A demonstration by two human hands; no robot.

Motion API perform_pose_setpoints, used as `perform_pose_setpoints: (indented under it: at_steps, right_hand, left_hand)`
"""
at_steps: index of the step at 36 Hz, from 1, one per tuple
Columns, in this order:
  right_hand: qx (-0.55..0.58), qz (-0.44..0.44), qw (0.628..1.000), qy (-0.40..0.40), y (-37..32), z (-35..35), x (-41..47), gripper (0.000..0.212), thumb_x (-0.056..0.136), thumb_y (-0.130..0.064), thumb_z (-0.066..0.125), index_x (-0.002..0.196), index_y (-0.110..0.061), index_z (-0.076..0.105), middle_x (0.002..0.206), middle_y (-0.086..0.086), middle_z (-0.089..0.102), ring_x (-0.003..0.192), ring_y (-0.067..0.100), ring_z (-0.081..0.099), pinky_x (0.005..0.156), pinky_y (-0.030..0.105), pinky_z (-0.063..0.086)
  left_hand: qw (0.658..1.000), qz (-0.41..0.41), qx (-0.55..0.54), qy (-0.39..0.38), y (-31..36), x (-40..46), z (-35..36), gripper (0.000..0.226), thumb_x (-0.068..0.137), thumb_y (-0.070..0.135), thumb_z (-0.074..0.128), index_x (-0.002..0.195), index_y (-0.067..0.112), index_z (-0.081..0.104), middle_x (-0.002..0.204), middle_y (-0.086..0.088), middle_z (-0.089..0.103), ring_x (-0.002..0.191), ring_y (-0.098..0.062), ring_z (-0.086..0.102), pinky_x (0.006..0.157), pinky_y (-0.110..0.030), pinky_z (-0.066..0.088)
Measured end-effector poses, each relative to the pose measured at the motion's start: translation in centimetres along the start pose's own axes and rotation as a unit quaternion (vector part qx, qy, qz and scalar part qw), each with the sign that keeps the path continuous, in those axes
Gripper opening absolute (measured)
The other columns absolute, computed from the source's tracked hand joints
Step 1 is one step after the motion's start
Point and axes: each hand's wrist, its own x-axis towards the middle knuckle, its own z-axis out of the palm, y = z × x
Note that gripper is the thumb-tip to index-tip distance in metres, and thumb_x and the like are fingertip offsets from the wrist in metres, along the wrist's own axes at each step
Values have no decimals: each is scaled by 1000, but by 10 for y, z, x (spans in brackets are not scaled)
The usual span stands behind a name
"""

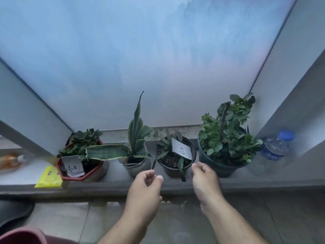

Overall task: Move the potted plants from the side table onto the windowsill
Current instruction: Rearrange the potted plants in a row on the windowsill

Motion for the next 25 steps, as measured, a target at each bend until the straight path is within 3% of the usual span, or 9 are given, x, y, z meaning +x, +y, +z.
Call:
perform_pose_setpoints:
  at_steps: [3,5,7,10,14,16,18,22,25]
  right_hand:
    - [-15,9,1000,-7,1,-1,10,18,103,-23,52,114,-21,66,99,-7,64,93,12,59,86,31,42]
    - [-13,20,1000,-10,-2,-2,13,19,103,-23,52,91,-20,66,89,-9,63,97,19,61,90,39,48]
    - [-3,17,1000,-12,-3,2,13,23,103,-23,53,82,-21,64,87,-8,65,100,22,63,94,43,51]
    - [10,16,1000,-8,5,6,19,18,95,-34,56,90,-22,68,95,-4,73,104,25,68,101,53,53]
    - [35,20,999,15,9,12,24,16,94,-34,57,91,-25,71,88,5,76,92,31,72,92,55,59]
    - [43,10,998,37,4,15,21,14,95,-34,60,93,-26,71,86,5,76,88,31,72,89,55,60]
    - [61,13,997,52,1,18,20,14,96,-30,62,98,-21,73,80,4,75,81,27,71,88,54,60]
    - [95,37,992,69,-3,21,11,17,95,-13,64,79,-13,70,58,-1,67,67,22,64,87,54,59]
    - [104,67,991,53,-5,22,-1,10,97,-9,61,88,-9,65,67,7,68,68,21,66,84,47,61]
  left_hand:
    - [1000,-3,5,-8,-10,22,14,38,94,31,63,129,17,56,123,-3,65,110,-17,63,102,-45,52]
    - [1000,0,14,-11,-12,34,23,50,92,39,63,134,16,53,128,-14,64,117,-29,62,106,-48,48]
    - [999,7,30,-12,-17,43,30,55,90,45,60,135,14,54,131,-18,62,121,-34,60,105,-44,47]
    - [999,20,49,-4,-19,54,35,49,94,46,56,126,8,62,122,-10,68,114,-25,62,97,-35,46]
    - [996,57,64,6,-12,56,39,40,97,41,55,112,5,64,109,-4,70,103,-23,63,81,-29,42]
    - [996,62,67,8,-10,57,41,37,99,36,55,121,7,59,112,0,63,101,-16,56,83,-23,36]
    - [994,74,76,11,-12,59,43,42,100,32,54,131,4,54,116,0,59,115,-21,57,87,-21,33]
    - [993,94,77,-5,-21,68,41,35,100,37,52,121,11,61,121,-3,68,119,-24,61,97,-32,45]
    - [995,83,53,-7,-31,79,38,54,93,56,49,127,14,59,125,-4,67,119,-23,61,106,-43,47]
